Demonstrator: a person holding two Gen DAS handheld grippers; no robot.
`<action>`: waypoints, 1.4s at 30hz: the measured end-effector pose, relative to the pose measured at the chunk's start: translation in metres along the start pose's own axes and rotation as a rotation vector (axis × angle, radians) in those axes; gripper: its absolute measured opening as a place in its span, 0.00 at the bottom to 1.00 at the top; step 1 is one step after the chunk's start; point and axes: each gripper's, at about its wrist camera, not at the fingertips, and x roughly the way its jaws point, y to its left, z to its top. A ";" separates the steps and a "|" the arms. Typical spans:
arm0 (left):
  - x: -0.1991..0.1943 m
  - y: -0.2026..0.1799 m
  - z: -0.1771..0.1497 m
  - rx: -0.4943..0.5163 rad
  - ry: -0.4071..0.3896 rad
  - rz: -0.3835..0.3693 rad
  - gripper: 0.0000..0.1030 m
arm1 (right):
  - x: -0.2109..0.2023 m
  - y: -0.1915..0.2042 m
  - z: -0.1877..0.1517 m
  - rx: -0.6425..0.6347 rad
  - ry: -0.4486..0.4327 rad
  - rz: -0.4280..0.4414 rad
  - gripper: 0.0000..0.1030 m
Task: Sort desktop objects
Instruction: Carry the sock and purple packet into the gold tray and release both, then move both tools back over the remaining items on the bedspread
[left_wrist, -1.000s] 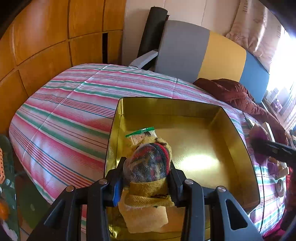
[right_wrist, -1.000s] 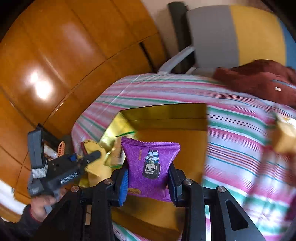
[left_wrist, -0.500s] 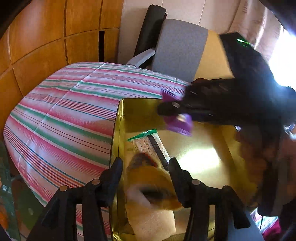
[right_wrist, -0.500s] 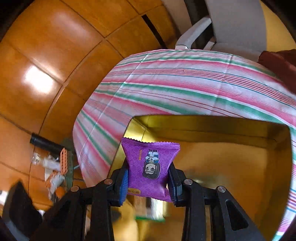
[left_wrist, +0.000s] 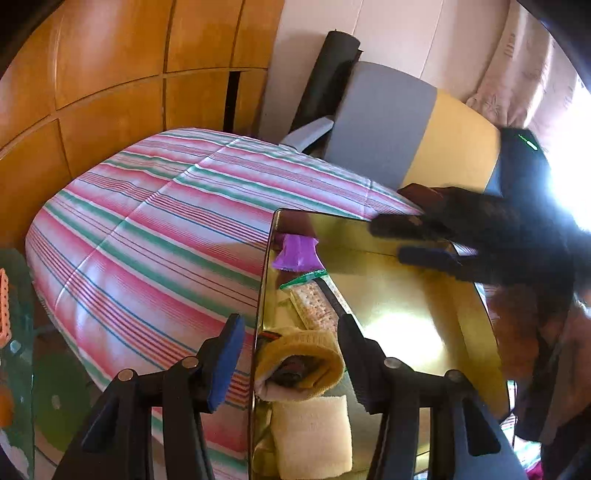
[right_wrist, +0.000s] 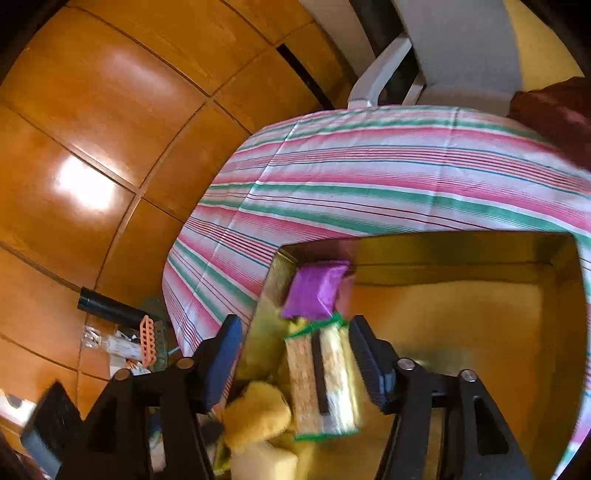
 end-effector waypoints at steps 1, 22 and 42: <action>-0.002 -0.001 0.000 -0.001 -0.003 0.000 0.51 | -0.006 0.001 -0.006 -0.014 -0.012 -0.013 0.67; -0.038 -0.084 -0.030 0.199 -0.047 0.033 0.51 | -0.124 0.001 -0.128 -0.320 -0.261 -0.450 0.85; -0.034 -0.166 -0.077 0.443 -0.010 -0.133 0.56 | -0.232 -0.105 -0.193 0.029 -0.420 -0.625 0.99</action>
